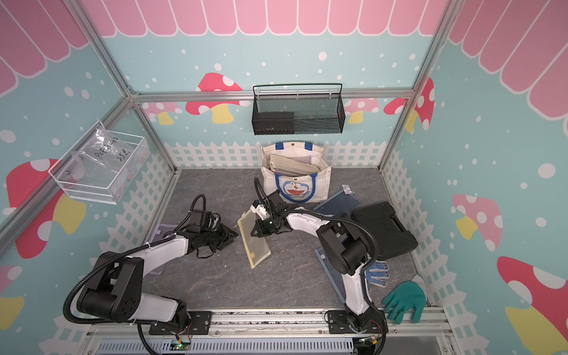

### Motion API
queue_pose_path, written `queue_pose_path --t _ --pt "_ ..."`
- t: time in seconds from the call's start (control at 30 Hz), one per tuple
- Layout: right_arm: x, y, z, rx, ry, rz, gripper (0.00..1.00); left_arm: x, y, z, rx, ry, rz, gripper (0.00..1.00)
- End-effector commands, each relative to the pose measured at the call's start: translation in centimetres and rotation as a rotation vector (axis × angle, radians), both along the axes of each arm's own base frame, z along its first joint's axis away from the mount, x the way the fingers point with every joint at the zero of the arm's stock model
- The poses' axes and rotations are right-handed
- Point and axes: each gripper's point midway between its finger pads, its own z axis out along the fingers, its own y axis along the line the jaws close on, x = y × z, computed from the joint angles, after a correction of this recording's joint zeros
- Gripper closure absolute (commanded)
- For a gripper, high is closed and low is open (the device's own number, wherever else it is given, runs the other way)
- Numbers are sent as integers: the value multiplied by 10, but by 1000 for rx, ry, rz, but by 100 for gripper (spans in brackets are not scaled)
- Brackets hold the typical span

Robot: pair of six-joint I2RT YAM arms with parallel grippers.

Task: Put the pencil pouch into the canvas bag
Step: Pick up the pencil pouch from the center of the board, then place the pencil pouch in the canvas bag.

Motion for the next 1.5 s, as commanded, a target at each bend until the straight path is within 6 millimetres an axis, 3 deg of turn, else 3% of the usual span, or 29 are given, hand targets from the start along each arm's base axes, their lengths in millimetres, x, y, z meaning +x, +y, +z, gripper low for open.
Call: queue_pose_path --t 0.0,0.27,0.33,0.53,0.8,0.9,1.13,1.47 --pt "-1 -17 42 -47 -185 23 100 0 10 7 20 2 22 61" --pt "32 -49 169 -180 -731 49 100 9 4 14 2 -3 -12 61" --pt "46 -61 191 -252 -866 31 100 10 3 16 2 -1 -17 61" --pt "97 -95 233 -470 -1172 30 100 8 -3 32 -17 2 -48 61" --pt "140 -143 287 -643 -1536 45 100 -8 0 42 -1 29 -55 61" --pt "157 -156 285 -690 -1586 54 100 -12 2 45 4 38 -50 60" --pt "187 -169 250 -680 -1577 110 100 -20 6 50 22 47 -41 59" --pt "221 -162 205 -637 -1535 162 100 -22 10 44 29 62 3 59"
